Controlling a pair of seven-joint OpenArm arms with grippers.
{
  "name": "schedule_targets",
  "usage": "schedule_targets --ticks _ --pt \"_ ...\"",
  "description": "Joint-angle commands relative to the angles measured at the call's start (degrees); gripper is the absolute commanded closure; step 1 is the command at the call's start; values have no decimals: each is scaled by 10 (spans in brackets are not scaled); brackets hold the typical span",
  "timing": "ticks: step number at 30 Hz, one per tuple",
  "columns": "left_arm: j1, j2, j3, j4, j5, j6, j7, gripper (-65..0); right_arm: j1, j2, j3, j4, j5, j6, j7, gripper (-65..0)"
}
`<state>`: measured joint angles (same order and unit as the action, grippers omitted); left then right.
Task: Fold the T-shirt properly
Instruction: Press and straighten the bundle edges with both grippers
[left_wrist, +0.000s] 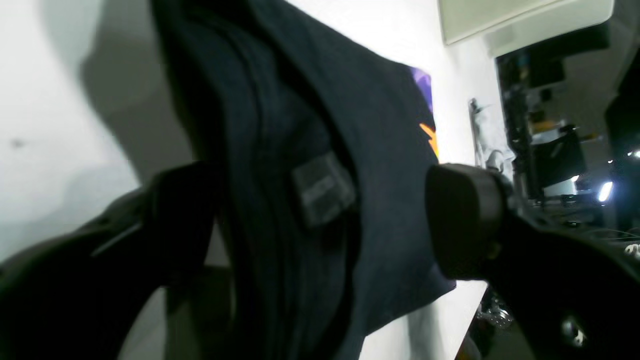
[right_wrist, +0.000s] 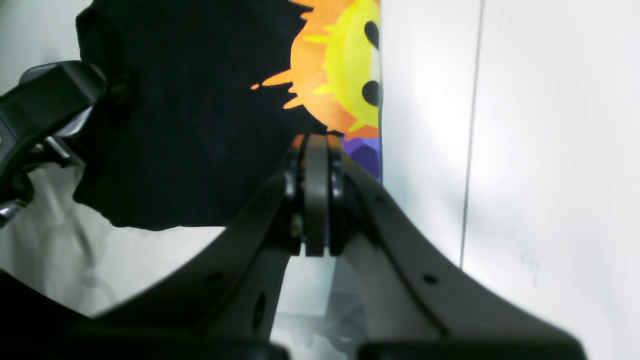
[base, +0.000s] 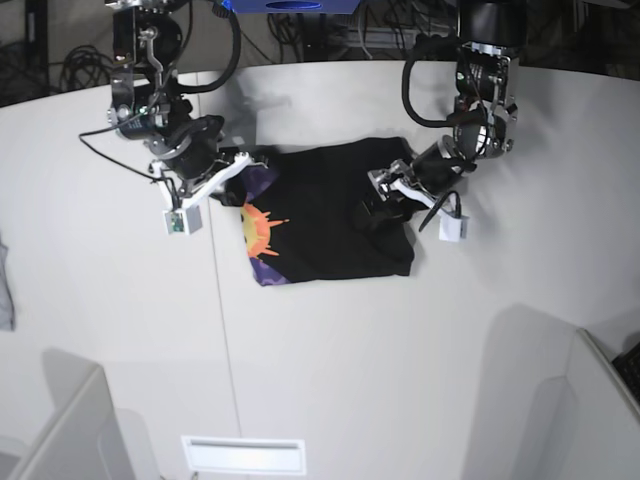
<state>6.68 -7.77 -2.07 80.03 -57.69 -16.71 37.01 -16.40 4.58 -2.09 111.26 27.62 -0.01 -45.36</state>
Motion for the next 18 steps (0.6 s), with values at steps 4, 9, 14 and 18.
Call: schedule_targets --ticks 4,9,14,18 --pt "-1 -8 0 -7 9 10 15 -355 -17 2 2 10 4 5 44 0" --pt "-2 -9 0 -7 11 10 15 -36 -40 -3 50 10 5 5 79 0" --pt "-2 -10 4 -2 74 10 29 0 -57 -3 90 10 5 5 80 0" --pt "-23 -10 12 9 140 10 100 0 -70 -4 130 10 5 5 81 0"
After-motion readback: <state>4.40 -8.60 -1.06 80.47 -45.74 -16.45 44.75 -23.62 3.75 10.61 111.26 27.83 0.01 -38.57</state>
